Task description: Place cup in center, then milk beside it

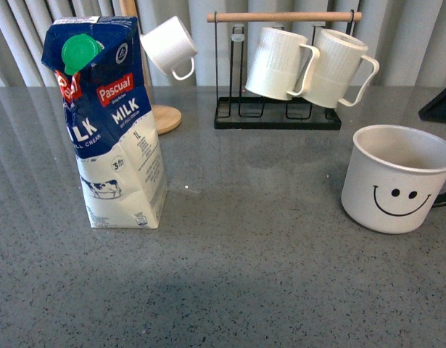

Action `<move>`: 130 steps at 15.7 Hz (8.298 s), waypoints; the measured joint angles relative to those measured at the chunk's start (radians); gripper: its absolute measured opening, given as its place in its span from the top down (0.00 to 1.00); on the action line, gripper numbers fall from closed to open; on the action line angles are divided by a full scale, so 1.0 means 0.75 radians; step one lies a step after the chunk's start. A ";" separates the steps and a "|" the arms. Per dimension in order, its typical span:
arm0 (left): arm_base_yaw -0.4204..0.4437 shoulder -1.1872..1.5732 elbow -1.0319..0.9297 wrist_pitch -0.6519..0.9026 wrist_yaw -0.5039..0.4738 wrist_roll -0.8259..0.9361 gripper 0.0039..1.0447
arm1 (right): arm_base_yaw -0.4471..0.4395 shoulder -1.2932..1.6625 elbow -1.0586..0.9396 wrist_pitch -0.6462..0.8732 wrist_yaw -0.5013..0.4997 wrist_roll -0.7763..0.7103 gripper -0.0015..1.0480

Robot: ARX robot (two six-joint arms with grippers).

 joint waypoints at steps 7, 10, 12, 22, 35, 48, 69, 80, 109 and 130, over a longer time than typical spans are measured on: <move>0.000 0.000 0.000 0.001 -0.001 0.000 0.06 | -0.034 0.230 0.165 -0.102 -0.057 0.014 0.08; 0.000 0.000 0.000 0.000 0.000 0.000 0.06 | -0.043 0.244 0.168 -0.122 -0.102 0.019 0.45; 0.000 0.000 0.000 0.000 0.000 0.000 0.06 | -0.043 0.244 0.167 -0.124 -0.106 0.012 0.66; 0.000 0.000 0.000 0.000 0.000 0.000 0.06 | -0.001 0.152 0.185 -0.172 -0.253 0.059 0.97; 0.000 0.000 0.000 0.000 0.000 0.000 0.06 | 0.269 0.243 0.218 -0.174 -0.193 0.002 0.97; 0.000 0.000 0.000 0.000 0.000 0.000 0.06 | 0.297 0.259 0.208 -0.124 -0.176 -0.034 0.41; 0.000 0.000 0.000 0.000 0.000 0.000 0.06 | 0.435 -1.955 -1.328 0.316 0.787 0.439 0.60; 0.000 0.000 0.000 -0.001 -0.001 0.000 0.06 | -0.024 -2.134 -1.457 0.287 0.319 0.423 0.98; -0.189 0.519 0.298 0.195 -0.042 -0.085 0.06 | -0.024 -2.134 -1.457 0.280 0.319 0.422 0.06; -0.452 1.870 0.912 0.603 -0.260 -0.043 0.94 | -0.024 -2.134 -1.457 0.279 0.319 0.422 0.06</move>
